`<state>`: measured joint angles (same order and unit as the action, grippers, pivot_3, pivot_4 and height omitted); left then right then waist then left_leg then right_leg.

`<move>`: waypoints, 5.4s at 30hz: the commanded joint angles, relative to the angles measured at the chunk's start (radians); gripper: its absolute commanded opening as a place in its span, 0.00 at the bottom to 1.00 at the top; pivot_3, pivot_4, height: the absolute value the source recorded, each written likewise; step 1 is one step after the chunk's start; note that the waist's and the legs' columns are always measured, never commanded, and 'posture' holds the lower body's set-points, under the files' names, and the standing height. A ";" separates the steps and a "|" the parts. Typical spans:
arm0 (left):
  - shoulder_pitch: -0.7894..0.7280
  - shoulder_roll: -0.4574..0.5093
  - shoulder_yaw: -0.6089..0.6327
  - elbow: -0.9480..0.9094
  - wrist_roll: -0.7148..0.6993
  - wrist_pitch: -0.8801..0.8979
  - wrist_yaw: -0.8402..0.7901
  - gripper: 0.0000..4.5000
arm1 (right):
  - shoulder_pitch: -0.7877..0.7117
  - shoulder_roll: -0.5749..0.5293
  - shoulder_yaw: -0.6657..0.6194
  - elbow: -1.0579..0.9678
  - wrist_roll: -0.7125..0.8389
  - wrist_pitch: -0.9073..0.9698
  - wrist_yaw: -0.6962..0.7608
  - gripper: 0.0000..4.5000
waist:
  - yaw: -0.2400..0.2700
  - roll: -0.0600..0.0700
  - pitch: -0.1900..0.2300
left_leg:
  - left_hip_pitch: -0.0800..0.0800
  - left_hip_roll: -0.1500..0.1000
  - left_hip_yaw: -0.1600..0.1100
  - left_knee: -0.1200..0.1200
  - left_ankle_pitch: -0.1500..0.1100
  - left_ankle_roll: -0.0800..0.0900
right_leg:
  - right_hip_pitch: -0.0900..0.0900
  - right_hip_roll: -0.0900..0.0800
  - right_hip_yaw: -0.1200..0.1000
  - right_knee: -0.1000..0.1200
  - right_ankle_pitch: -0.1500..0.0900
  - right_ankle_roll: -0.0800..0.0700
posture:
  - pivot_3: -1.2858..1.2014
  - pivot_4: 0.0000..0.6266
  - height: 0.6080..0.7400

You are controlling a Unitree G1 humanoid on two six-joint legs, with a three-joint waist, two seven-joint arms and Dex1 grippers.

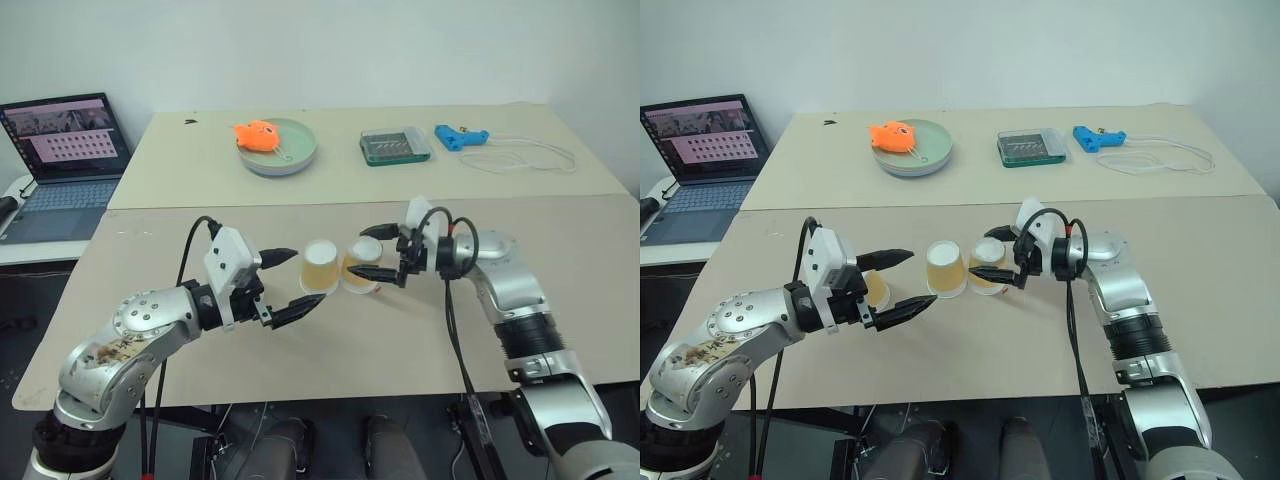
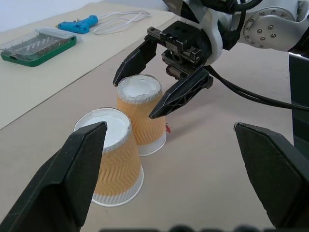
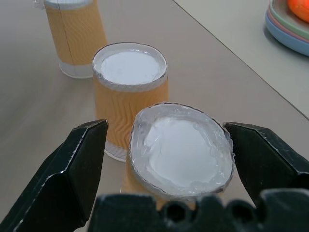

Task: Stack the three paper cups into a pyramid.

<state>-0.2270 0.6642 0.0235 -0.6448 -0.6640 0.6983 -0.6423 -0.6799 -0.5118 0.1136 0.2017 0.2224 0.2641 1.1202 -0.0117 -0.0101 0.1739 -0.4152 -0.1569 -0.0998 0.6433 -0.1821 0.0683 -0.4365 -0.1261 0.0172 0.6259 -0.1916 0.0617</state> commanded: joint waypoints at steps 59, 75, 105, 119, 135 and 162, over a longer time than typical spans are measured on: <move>0.215 -0.288 0.079 0.209 0.389 -0.334 0.339 1.00 | 0.060 -0.284 -0.153 -0.461 0.279 0.250 0.024 0.99 | 0.029 -0.004 0.000 | -0.001 0.000 0.001 0.001 -0.001 0.002 | 0.002 -0.004 -0.004 -0.004 -0.002 0.003 | 0.52 0.24 0.92; 0.095 -0.288 0.077 0.338 0.379 -0.306 0.277 1.00 | 0.080 -0.289 -0.161 -0.480 0.285 0.255 -0.007 0.99 | 0.025 -0.004 0.000 | -0.001 0.000 0.001 0.001 -0.001 0.002 | 0.002 -0.004 -0.003 -0.003 -0.002 0.002 | 0.52 0.24 0.92; -0.775 -0.181 -0.028 0.823 0.086 -0.102 -0.445 0.56 | 0.136 -0.289 -0.169 -0.490 0.274 0.262 -0.089 1.00 | 0.024 -0.009 0.002 | -0.009 -0.002 -0.002 0.006 -0.002 0.003 | -0.004 -0.003 -0.005 -0.001 -0.001 0.003 | 0.52 0.24 0.92; -0.952 -0.361 -0.142 1.248 0.260 -0.343 -0.633 0.56 | 0.237 -0.314 -0.251 -0.471 0.280 0.262 -0.137 1.00 | 0.008 -0.010 0.003 | -0.009 -0.002 -0.001 0.008 -0.002 0.004 | -0.003 -0.004 -0.004 0.000 0.000 0.003 | 0.52 0.24 0.92; -0.967 -0.352 -0.157 1.314 0.337 -0.317 -0.737 0.56 | 0.241 -0.307 -0.239 -0.468 0.274 0.258 -0.169 1.00 | 0.009 -0.010 0.003 | -0.009 -0.002 -0.001 0.010 -0.002 0.005 | -0.003 -0.003 -0.005 0.000 0.000 0.004 | 0.52 0.24 0.92; -0.973 -0.353 -0.134 1.329 0.379 -0.332 -0.702 0.99 | 0.246 -0.308 -0.240 -0.468 0.278 0.257 -0.169 1.00 | 0.009 -0.010 0.003 | -0.009 -0.002 -0.001 0.013 -0.002 0.005 | -0.002 -0.003 -0.005 0.002 0.000 0.004 | 0.52 0.24 0.92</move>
<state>-1.1641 0.3043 -0.1409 0.6990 -0.2749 0.3750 -1.3516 -0.4229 -0.8141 -0.0989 -0.2458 0.4915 0.5325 0.9514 -0.0032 -0.0202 0.1766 -0.4248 -0.1587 -0.1010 0.6561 -0.1846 0.0735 -0.4388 -0.1293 0.0127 0.6275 -0.1915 0.0654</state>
